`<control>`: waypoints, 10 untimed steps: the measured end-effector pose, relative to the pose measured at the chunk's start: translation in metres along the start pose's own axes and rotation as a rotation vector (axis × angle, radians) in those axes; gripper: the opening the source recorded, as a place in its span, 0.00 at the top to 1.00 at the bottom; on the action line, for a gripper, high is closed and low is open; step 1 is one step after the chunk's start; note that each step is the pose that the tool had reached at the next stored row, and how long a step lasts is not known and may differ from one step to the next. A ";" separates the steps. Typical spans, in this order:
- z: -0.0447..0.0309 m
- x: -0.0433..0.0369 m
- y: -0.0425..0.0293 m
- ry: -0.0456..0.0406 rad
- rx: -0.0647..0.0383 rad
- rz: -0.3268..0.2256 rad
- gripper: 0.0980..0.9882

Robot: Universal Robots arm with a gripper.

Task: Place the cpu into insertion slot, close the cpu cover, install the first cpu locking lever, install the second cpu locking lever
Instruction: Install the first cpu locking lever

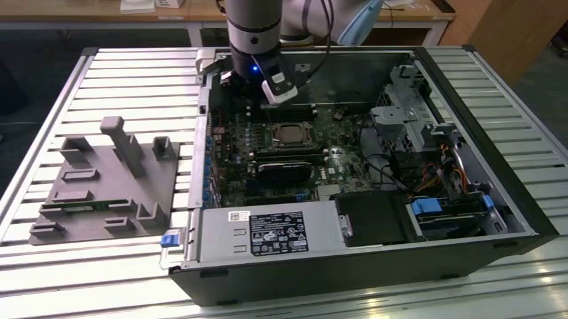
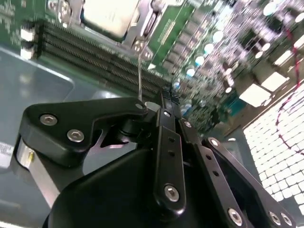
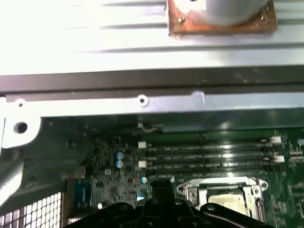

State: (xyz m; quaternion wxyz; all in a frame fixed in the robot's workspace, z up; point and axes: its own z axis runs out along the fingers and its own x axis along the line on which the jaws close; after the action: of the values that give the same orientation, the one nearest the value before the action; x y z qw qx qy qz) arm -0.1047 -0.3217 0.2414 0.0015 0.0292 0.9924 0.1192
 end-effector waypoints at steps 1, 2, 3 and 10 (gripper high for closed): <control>0.0000 0.0003 -0.0001 0.0007 -0.013 0.000 0.99; 0.0000 0.0005 -0.0003 0.0015 -0.025 0.000 0.99; -0.0001 0.0006 -0.0003 0.0018 -0.031 0.000 0.99; 0.0000 -0.0035 -0.0001 0.0019 -0.031 0.000 0.99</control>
State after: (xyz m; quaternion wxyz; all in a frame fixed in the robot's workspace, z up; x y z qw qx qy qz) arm -0.1012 -0.3219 0.2414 0.0010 0.0293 0.9904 0.1348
